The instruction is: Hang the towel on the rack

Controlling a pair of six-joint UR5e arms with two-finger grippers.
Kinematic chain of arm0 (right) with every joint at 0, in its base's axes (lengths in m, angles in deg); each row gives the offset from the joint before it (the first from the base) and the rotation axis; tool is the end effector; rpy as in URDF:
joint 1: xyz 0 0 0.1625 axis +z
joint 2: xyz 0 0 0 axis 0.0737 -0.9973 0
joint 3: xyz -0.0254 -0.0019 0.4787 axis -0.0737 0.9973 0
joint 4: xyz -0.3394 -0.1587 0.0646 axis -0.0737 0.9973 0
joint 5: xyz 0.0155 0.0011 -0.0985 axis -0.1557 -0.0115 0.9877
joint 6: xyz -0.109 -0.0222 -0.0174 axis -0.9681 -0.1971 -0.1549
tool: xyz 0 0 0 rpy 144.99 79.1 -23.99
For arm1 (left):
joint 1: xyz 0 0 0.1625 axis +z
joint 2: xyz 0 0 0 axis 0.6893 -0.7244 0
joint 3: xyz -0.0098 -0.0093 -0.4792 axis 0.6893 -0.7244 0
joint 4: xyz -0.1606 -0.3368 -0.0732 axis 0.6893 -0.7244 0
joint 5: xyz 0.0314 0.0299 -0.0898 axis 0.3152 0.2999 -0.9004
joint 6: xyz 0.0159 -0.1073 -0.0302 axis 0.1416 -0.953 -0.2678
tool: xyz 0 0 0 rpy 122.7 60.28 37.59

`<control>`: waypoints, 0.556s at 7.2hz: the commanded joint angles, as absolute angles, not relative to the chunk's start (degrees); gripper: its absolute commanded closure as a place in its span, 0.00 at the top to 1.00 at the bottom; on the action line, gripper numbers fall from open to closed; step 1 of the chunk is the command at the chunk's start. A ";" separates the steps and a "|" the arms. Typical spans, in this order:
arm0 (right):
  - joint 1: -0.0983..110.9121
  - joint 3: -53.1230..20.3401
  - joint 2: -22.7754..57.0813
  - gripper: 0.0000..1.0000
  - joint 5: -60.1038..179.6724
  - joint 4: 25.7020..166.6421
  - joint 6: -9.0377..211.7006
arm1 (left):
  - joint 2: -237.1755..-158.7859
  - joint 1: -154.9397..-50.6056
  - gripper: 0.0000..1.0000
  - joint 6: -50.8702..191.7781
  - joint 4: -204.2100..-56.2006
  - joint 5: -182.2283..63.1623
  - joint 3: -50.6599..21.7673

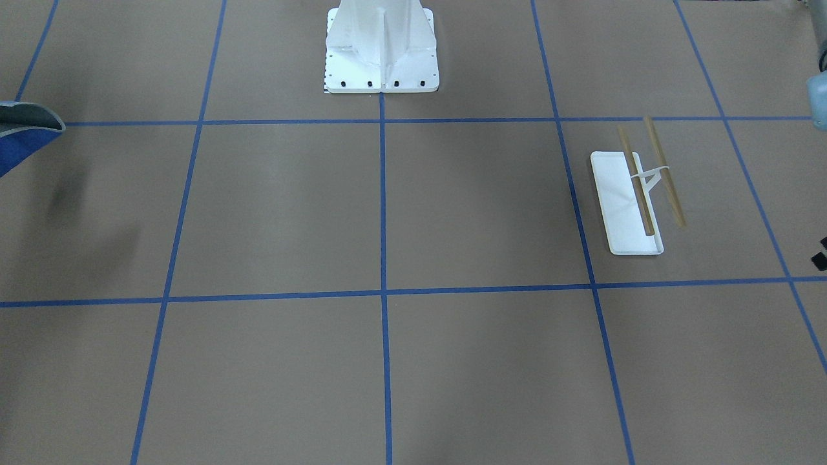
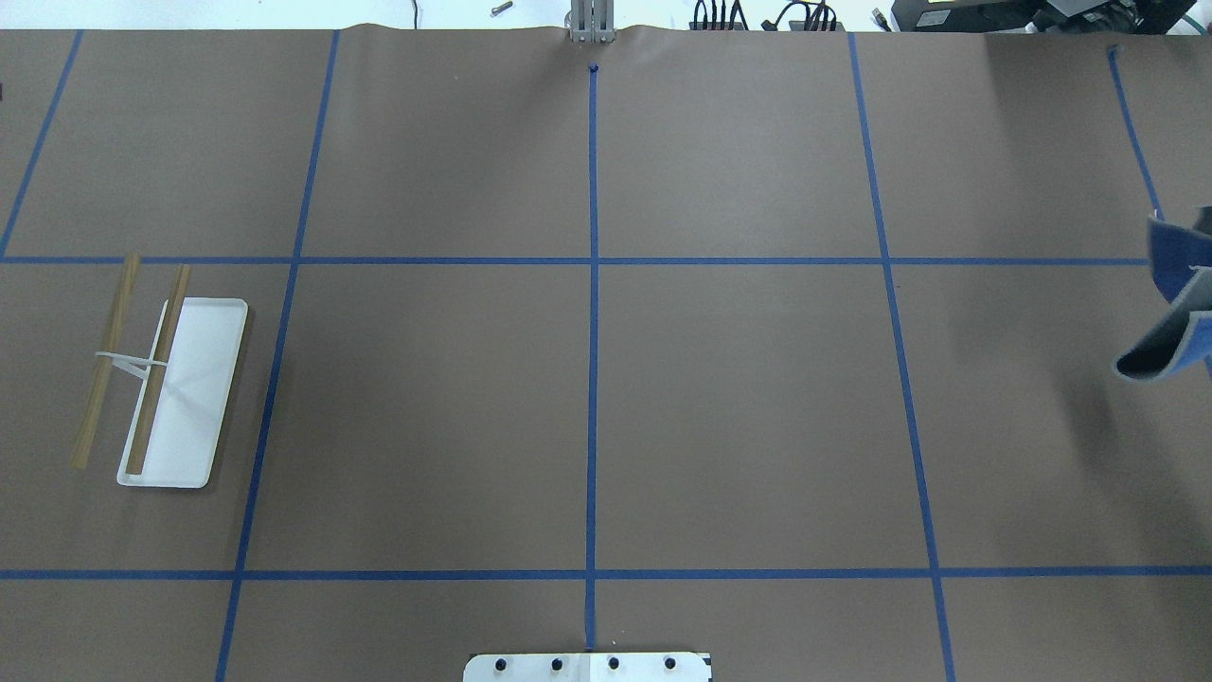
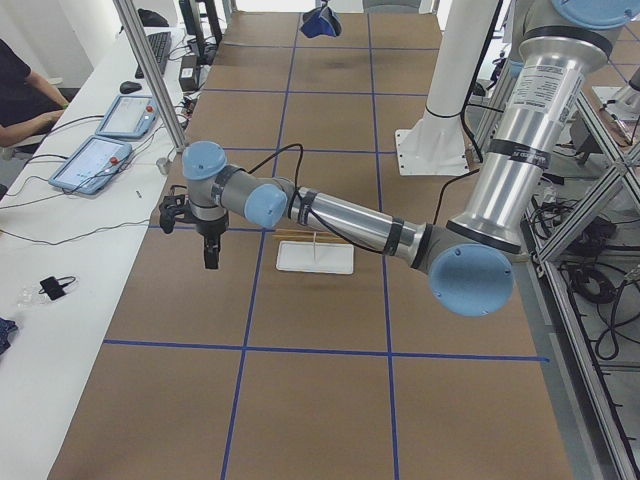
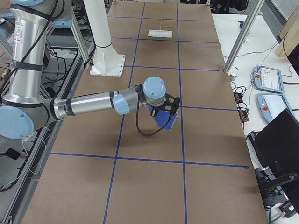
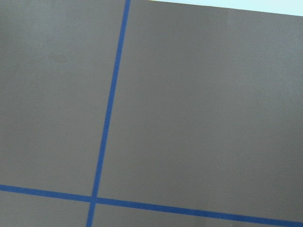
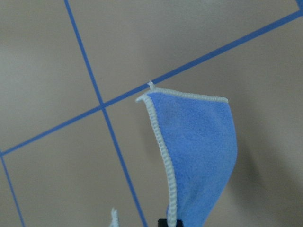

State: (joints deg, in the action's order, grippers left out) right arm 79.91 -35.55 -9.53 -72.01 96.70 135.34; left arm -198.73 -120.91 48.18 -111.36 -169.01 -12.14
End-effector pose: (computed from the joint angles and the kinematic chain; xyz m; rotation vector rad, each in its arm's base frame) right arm -0.0095 -0.4005 0.5382 -0.1360 -1.1886 0.4059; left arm 0.0803 -0.6282 0.5277 0.1056 0.8242 -0.2351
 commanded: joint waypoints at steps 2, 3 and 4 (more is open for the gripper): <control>75.78 -34.58 6.40 0.00 -73.55 96.59 155.62 | -208.15 -109.61 0.92 20.59 -111.48 -169.13 -13.64; 74.19 -34.32 11.15 0.00 -72.94 96.42 158.80 | -210.44 -106.19 0.93 12.67 -111.57 -169.13 -14.78; 73.65 -34.49 14.24 0.00 -70.59 96.24 158.83 | -212.90 -103.63 0.97 3.45 -112.18 -169.05 -14.80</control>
State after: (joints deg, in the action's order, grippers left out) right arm 74.87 -34.49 9.63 -72.51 96.44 156.89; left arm -209.94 -107.05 14.07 -111.70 -169.11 -14.31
